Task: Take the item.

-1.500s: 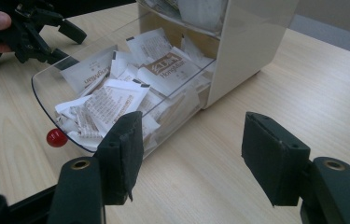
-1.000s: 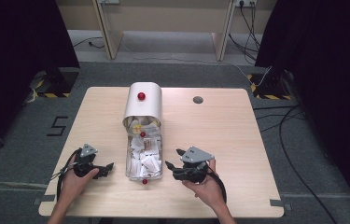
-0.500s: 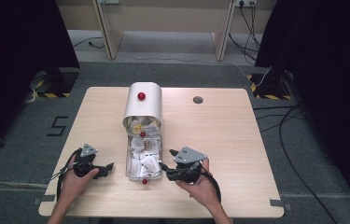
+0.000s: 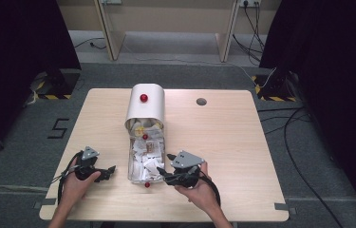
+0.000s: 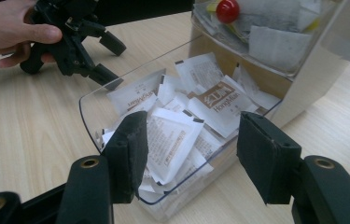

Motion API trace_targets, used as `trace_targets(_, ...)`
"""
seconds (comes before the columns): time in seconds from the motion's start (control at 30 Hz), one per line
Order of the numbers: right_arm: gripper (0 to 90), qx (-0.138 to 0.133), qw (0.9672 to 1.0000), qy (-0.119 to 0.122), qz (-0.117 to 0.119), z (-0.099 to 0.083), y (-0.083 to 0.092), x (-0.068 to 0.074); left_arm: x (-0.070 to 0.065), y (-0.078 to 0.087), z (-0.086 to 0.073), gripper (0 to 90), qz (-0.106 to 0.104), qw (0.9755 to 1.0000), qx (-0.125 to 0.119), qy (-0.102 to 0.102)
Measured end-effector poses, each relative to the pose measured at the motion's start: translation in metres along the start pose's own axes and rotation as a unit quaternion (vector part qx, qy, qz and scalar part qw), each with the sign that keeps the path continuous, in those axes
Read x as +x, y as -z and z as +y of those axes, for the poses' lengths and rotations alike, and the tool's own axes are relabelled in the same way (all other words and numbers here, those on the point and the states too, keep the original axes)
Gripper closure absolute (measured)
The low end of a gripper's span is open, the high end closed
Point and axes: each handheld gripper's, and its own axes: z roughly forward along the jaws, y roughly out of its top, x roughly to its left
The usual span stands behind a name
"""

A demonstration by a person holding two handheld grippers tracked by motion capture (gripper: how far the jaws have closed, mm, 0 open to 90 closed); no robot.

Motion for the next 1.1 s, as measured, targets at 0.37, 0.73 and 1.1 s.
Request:
trace_targets(0.37,48.4,0.011,0.9996,0.015,0.021,-0.001,-0.014,0.010,0.000,0.000,0.000,0.0,0.000,1.0000,-0.001,0.001)
trace_targets(0.73,53.1,0.010,0.9994,0.018,0.029,-0.005,-0.026,0.012,0.000,0.000,0.000,0.0,-0.001,1.0000,0.000,0.000)
trace_targets(1.1,55.9,0.016,0.9991,0.023,0.031,-0.007,-0.034,0.013,0.000,0.000,0.000,0.0,-0.001,1.0000,0.000,0.000)
